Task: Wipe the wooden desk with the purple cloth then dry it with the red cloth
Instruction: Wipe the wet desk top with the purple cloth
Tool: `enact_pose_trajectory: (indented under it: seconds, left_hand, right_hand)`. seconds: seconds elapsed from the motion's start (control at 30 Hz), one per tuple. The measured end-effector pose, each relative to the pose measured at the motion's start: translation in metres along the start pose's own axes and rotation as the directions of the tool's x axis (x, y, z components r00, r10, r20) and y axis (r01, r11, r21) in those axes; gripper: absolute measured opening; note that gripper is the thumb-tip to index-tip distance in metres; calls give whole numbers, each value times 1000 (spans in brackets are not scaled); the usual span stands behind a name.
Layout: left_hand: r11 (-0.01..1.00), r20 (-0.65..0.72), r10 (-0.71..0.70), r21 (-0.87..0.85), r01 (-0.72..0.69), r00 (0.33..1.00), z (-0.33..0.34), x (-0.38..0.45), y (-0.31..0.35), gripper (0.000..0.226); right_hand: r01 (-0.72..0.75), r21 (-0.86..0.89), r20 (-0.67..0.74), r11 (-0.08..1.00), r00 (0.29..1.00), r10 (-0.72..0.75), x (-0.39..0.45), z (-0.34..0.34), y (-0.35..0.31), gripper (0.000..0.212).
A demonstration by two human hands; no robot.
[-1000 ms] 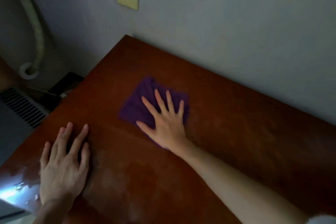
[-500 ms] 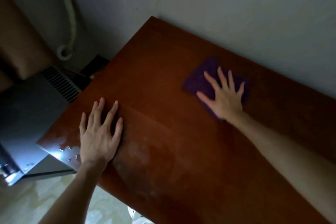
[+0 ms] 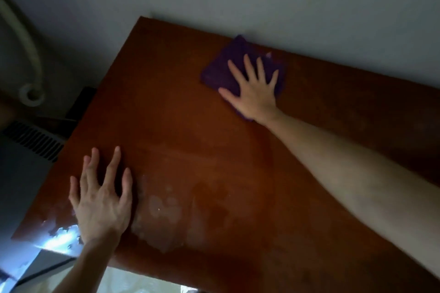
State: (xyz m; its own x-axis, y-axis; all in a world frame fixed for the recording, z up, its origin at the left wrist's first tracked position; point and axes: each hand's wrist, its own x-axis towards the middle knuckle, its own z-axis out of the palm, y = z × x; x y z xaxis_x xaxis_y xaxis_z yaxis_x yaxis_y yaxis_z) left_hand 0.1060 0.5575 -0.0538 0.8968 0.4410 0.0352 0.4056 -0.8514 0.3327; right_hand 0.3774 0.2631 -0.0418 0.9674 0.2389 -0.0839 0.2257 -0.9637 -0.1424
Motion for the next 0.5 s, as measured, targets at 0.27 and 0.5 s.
enact_pose_trajectory:
  seconds: [0.27,0.5]
  left_hand:
    - [1000,73,12,14,-13,997,-7,-4,6,61]
    - [901,142,434,-43,-432,890,-4,-32,48,57]
  right_hand:
    - [-17,13,-47,1000,999,17,-337,39,-59,89]
    - [-239,34,11,970,971,239,-400,36,-46,92]
